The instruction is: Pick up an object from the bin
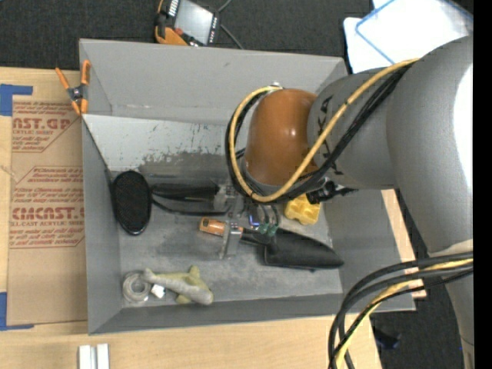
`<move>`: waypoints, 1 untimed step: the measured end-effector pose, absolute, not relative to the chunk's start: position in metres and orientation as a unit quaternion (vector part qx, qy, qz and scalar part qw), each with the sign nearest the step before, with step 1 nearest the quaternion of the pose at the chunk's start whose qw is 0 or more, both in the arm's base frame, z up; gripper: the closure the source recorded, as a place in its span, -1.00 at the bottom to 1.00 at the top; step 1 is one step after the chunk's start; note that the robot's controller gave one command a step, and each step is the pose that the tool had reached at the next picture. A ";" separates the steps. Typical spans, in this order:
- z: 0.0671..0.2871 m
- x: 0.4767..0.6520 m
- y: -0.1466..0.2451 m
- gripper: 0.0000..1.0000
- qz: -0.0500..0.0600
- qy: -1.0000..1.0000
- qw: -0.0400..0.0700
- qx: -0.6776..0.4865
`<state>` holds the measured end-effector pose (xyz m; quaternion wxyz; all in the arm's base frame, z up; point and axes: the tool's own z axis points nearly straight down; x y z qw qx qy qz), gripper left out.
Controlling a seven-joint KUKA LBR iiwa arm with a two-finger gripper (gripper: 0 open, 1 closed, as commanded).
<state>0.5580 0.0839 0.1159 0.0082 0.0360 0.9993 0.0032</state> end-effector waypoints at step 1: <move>0.071 0.595 0.023 -1.00 0.003 0.999 0.009 -0.038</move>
Offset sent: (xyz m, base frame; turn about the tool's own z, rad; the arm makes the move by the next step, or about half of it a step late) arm 0.0054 -0.1024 -0.0459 -0.0999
